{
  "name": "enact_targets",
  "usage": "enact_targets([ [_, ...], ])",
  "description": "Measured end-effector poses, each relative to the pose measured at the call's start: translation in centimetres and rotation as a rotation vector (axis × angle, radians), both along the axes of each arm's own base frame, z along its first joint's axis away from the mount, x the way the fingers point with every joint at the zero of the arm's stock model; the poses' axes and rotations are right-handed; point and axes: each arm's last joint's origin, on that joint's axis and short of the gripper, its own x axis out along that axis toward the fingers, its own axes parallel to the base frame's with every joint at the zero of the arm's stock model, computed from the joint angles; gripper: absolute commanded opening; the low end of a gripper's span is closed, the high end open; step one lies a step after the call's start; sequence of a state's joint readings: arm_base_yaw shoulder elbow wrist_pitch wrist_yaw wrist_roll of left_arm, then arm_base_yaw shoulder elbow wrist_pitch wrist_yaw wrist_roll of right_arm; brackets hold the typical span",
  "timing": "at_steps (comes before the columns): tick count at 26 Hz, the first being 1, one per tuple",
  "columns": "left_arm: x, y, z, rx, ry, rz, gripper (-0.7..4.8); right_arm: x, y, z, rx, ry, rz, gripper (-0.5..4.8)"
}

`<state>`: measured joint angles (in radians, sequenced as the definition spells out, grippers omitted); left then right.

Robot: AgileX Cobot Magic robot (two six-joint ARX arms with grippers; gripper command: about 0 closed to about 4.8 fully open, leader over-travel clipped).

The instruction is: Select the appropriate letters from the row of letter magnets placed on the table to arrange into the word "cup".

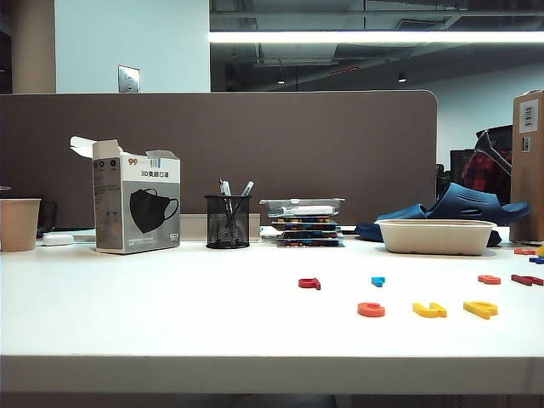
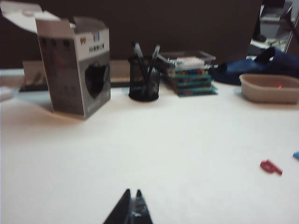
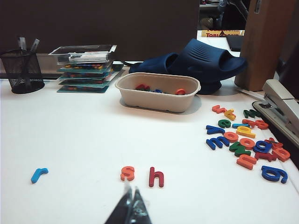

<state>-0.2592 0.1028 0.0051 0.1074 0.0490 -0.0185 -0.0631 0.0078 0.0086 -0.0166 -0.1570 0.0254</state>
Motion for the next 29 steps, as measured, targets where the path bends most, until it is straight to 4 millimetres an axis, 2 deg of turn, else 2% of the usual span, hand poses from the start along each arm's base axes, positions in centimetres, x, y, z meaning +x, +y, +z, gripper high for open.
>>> enact_targets([
  [5, -0.4, 0.4, 0.6, -0.017, -0.067, 0.03, -0.05, 0.0, 0.0, 0.0, 0.0, 0.0, 0.0, -0.05],
  [20, -0.3, 2.4, 0.7, -0.013, -0.088, 0.229, -0.05, 0.0, 0.0, 0.0, 0.0, 0.0, 0.0, -0.05],
  [29, -0.3, 2.4, 0.7, -0.013, -0.088, 0.231, -0.05, 0.0, 0.0, 0.0, 0.0, 0.0, 0.0, -0.05],
])
